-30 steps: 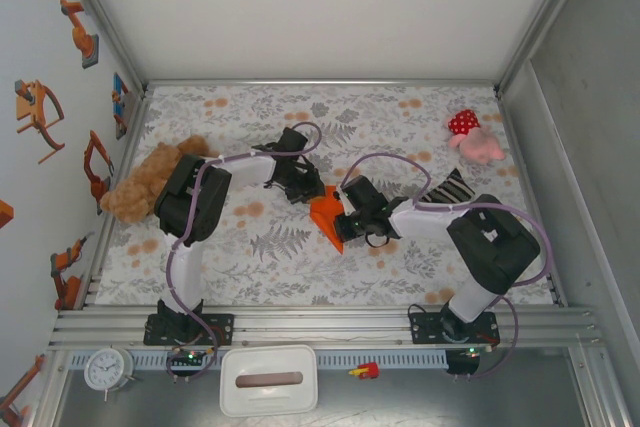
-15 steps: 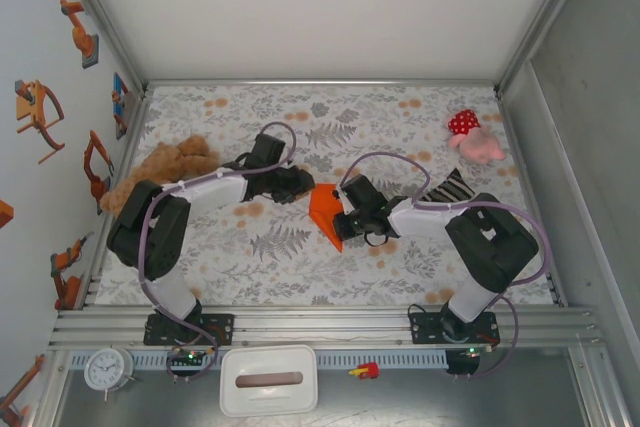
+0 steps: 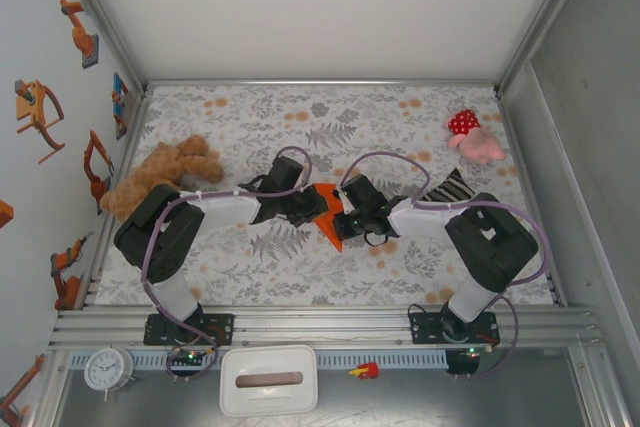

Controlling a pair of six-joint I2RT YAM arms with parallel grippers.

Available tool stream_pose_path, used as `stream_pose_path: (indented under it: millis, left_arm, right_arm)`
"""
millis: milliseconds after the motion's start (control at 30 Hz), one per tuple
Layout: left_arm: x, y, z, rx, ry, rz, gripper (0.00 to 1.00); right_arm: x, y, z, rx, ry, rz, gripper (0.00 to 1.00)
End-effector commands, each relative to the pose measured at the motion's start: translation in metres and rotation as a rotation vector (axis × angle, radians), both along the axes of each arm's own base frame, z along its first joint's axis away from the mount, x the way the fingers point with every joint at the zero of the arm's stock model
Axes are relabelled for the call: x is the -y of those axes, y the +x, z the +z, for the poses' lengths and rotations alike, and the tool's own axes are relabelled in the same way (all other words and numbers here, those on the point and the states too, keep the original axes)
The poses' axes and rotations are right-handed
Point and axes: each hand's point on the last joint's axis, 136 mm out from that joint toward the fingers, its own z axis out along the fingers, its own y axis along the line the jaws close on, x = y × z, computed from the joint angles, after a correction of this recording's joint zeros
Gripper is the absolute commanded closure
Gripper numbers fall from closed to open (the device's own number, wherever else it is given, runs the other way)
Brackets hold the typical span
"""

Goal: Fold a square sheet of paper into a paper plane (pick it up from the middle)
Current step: Third fold the triangle at the center of the table.

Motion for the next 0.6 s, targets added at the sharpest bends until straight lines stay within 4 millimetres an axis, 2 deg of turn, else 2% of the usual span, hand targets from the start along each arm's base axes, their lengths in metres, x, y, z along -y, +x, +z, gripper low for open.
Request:
stream_pose_path:
  millis: [0, 333, 567]
  left_arm:
    - [0.0, -0.008, -0.009, -0.038, 0.002, 0.002, 0.88]
    - [-0.01, -0.021, -0.023, -0.063, 0.069, -0.009, 0.88]
    - [-0.016, -0.022, -0.032, -0.072, 0.116, -0.005, 0.89]
  right_arm:
    - [0.012, -0.002, -0.016, -0.049, -0.057, -0.03, 1.0]
    - [0.014, -0.002, -0.018, -0.057, -0.065, -0.038, 1.0]
    - [0.014, -0.002, -0.02, -0.06, -0.068, -0.04, 1.0]
